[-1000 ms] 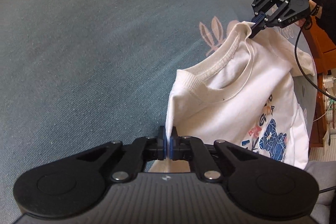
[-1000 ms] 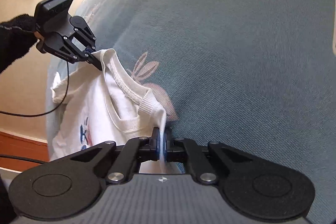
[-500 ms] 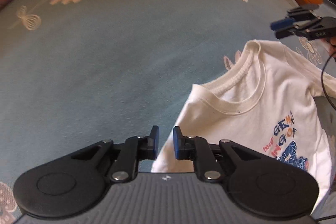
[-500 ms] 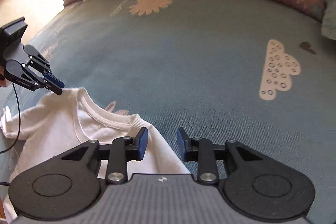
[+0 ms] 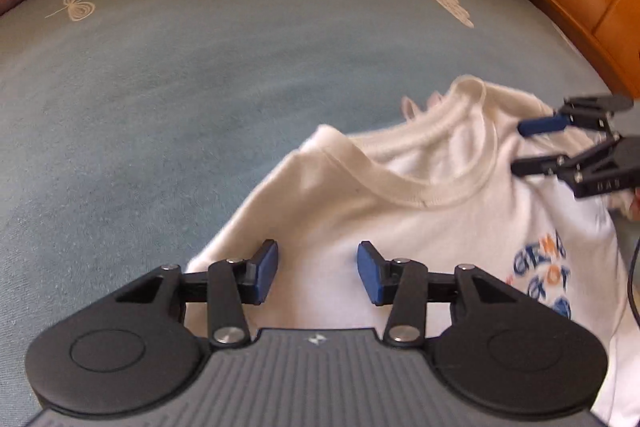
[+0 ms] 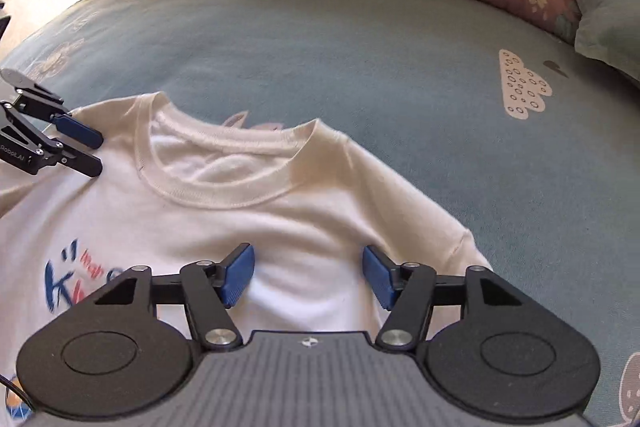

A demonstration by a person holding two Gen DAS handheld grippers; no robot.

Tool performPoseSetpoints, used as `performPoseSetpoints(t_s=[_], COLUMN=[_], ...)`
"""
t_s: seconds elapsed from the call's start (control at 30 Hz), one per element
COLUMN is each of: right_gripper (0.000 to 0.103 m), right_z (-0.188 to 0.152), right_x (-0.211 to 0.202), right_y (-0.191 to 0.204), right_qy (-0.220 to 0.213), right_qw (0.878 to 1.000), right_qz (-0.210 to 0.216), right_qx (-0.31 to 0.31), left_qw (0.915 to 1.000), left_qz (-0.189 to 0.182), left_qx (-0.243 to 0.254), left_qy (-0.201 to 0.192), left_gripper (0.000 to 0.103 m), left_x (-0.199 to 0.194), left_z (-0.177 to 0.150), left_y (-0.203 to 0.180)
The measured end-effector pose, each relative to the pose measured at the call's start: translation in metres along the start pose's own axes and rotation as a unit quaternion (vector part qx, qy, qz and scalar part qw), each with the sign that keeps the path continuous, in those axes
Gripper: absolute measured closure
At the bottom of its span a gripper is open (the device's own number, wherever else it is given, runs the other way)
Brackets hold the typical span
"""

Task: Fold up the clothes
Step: 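Pull the shoulders apart to flatten the sweatshirt, then open both grippers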

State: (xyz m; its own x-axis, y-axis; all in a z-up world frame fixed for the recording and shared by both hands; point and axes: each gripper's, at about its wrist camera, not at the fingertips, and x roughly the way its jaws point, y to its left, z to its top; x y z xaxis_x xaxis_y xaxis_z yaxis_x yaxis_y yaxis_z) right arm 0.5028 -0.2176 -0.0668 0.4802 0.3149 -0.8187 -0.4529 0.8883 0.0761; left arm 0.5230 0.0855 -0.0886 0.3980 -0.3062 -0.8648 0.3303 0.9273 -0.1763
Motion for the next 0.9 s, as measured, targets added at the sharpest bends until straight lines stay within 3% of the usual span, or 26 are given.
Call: performPoseSetpoints(t_s=[0.07,0.13,0.2,0.27,0.4,0.57,0.63,0.77,0.9], right_gripper=[0.016,0.016,0.017,0.015,0.011,0.009,0.000,0.000,0.000], right_z=[0.009,0.015,0.014,0.001,-0.028,-0.069,-0.081,-0.087,-0.085], right_x=[0.007,0.006,-0.011,-0.028,-0.057,-0.044,-0.040,-0.038,-0.031], right_y=[0.003,0.013,0.025,0.043,0.078,0.106,0.112,0.123,0.133], right_qy=[0.001,0.019,0.016,0.018,0.031,0.064,0.060,0.052,0.058], right_qw=[1.000,1.000,1.000,1.000,0.999,0.997,0.997,0.998,0.998], right_qz=[-0.001,-0.010,0.001,0.010,0.023,0.024,0.025,0.003,-0.023], right_qx=[0.012,0.010,0.015,0.020,0.029,0.040,0.040,0.024,-0.004], left_qw=[0.9999,0.9993,0.9989,0.9977,0.9932,0.9716,0.9616,0.9453,0.9431], left_qz=[0.005,0.016,0.003,-0.005,-0.027,-0.048,-0.055,-0.069,-0.040], left_qx=[-0.016,-0.032,-0.042,-0.058,-0.106,-0.231,-0.262,-0.310,-0.325], left_qy=[0.002,-0.004,-0.022,-0.035,-0.039,-0.021,-0.061,-0.075,-0.055], left_gripper=[0.060,0.061,0.060,0.053,0.050,0.050,0.045,0.043,0.047], left_x=[-0.005,-0.018,-0.043,-0.061,-0.080,-0.059,-0.059,-0.062,-0.073], left_z=[0.011,0.017,0.008,-0.013,-0.071,-0.139,-0.154,-0.159,-0.146], left_y=[0.002,0.001,-0.004,-0.016,-0.045,-0.058,-0.056,-0.044,-0.041])
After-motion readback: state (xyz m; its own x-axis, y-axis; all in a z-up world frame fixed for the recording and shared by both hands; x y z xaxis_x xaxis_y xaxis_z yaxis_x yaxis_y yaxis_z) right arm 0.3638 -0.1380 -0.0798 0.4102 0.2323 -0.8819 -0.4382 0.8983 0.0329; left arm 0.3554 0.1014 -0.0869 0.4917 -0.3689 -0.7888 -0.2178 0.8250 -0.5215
